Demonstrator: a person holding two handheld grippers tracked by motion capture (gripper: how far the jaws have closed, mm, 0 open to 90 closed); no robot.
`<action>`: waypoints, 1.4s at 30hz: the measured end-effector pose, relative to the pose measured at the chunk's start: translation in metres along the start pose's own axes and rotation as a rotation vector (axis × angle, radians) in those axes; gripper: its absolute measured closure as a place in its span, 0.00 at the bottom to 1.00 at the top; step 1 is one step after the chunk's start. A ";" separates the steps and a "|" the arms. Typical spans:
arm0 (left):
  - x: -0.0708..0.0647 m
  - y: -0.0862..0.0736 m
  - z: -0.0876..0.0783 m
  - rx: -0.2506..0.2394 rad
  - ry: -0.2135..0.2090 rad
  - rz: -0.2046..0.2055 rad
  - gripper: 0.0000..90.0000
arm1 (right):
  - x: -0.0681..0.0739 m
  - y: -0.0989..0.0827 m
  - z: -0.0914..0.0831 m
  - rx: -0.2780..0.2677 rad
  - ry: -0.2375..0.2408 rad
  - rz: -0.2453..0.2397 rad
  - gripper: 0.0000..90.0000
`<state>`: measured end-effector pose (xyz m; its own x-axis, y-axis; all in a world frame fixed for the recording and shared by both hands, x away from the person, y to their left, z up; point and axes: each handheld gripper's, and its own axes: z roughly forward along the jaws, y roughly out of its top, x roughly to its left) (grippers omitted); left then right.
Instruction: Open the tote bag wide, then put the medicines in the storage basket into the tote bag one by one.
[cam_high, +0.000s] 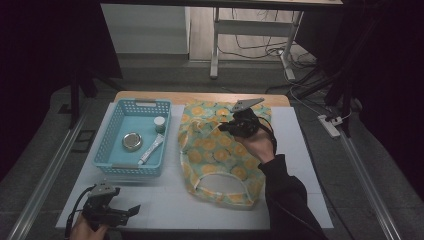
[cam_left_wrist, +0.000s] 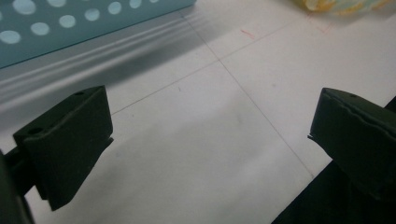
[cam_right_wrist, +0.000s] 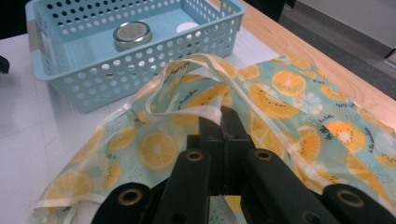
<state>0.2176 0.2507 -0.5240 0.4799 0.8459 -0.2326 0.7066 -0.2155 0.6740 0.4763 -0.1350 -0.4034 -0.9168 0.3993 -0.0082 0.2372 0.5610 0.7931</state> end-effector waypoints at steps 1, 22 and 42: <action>0.001 0.000 0.000 -0.001 0.000 -0.002 0.00 | 0.000 0.000 0.000 -0.005 0.004 0.001 1.00; 0.002 -0.001 -0.001 -0.013 -0.004 -0.016 0.00 | -0.006 -0.009 -0.001 -0.038 -0.008 0.043 1.00; 0.005 -0.001 -0.005 -0.044 -0.072 -0.028 0.00 | -0.007 -0.012 0.003 -0.031 -0.027 0.055 1.00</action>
<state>0.2172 0.2575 -0.5224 0.4974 0.8139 -0.3004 0.6976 -0.1693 0.6962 0.4812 -0.1424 -0.4150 -0.8937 0.4482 0.0198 0.2766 0.5156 0.8110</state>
